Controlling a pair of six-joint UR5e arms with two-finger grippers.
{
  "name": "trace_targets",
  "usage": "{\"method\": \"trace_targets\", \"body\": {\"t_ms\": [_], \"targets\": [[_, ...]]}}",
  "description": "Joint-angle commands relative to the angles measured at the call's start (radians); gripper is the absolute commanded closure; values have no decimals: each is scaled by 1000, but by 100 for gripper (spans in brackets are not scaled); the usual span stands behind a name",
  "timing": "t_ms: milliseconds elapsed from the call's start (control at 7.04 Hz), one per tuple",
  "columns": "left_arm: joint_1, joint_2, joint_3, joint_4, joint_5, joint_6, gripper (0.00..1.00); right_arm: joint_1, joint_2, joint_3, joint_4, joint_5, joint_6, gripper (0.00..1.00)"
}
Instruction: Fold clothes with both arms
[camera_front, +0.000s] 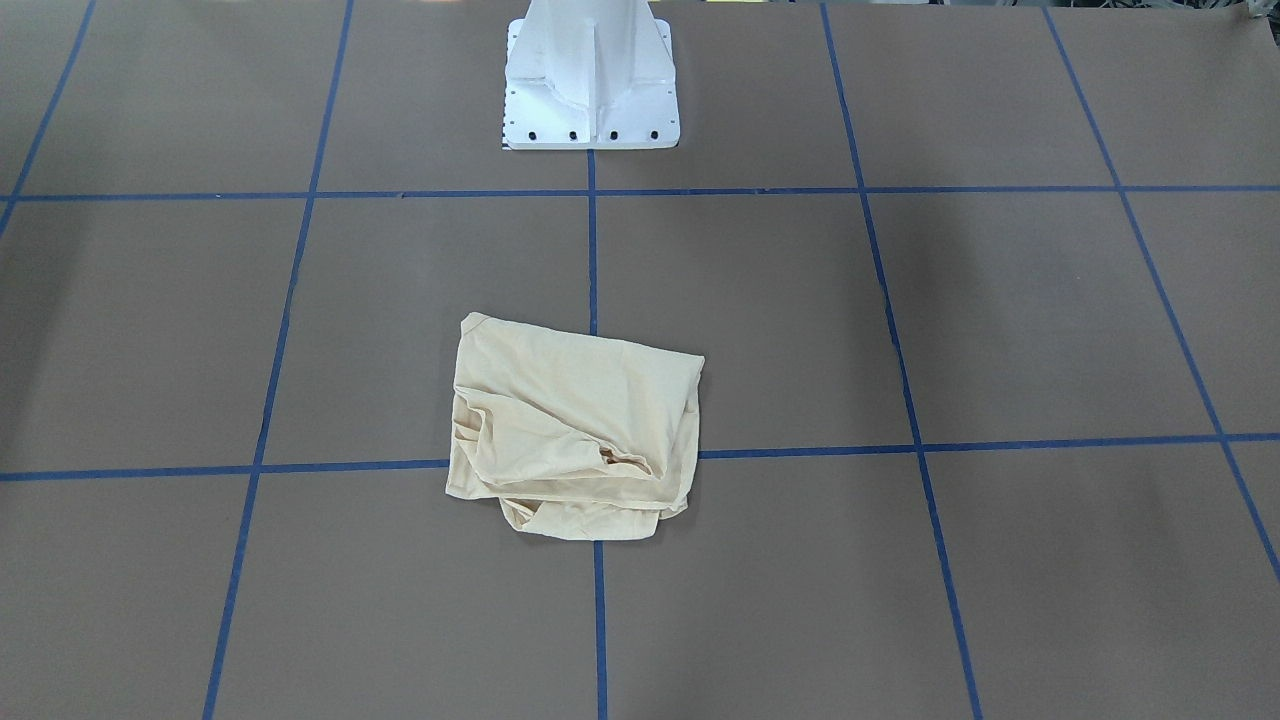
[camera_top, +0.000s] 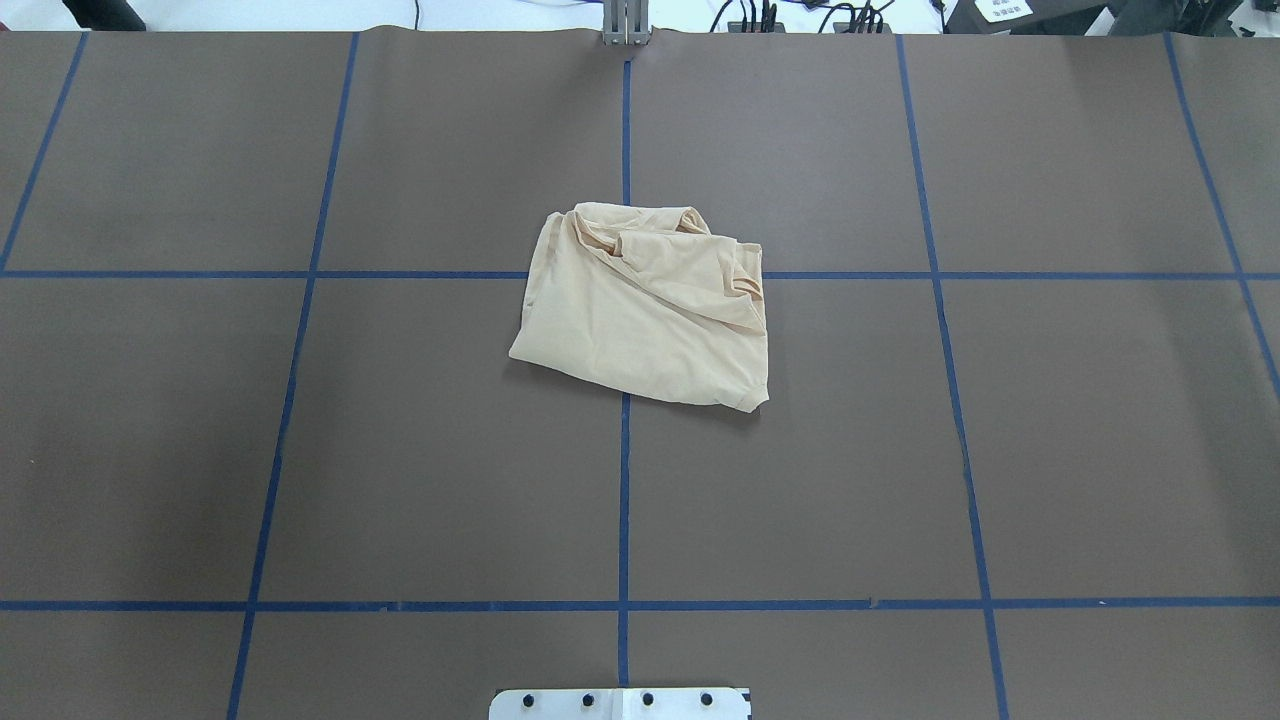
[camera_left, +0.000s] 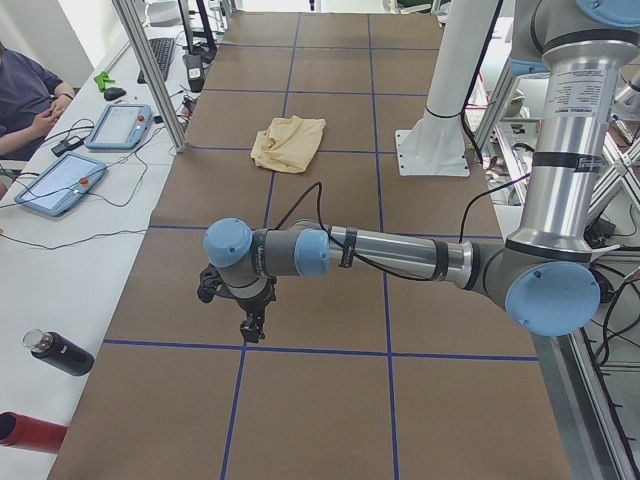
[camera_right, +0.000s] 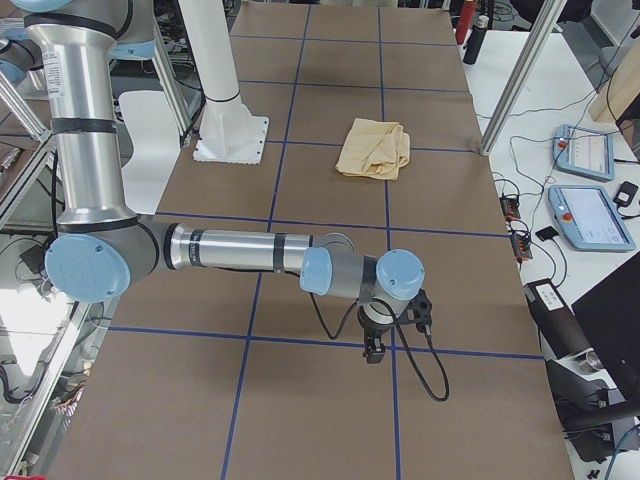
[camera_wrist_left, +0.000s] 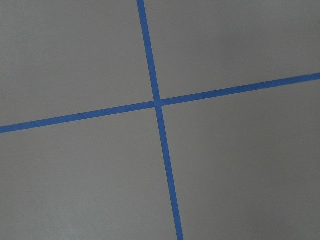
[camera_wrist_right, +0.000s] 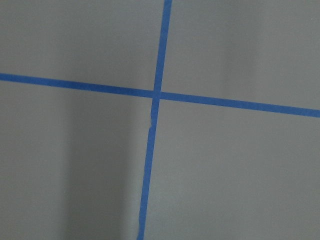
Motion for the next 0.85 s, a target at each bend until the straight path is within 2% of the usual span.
{"method": "trace_targets", "body": {"t_ms": [0,142,710], "targets": [[1,0,-6,0,1,-9,0,-1,-71,92,98,0,184,0],[1,0,-6,-2,1,-7,0,-6,-114,91,231,-2,187,0],[0,-1,-6,-2,15,-10,0,-21,-121,82,257,-5,258,0]]}}
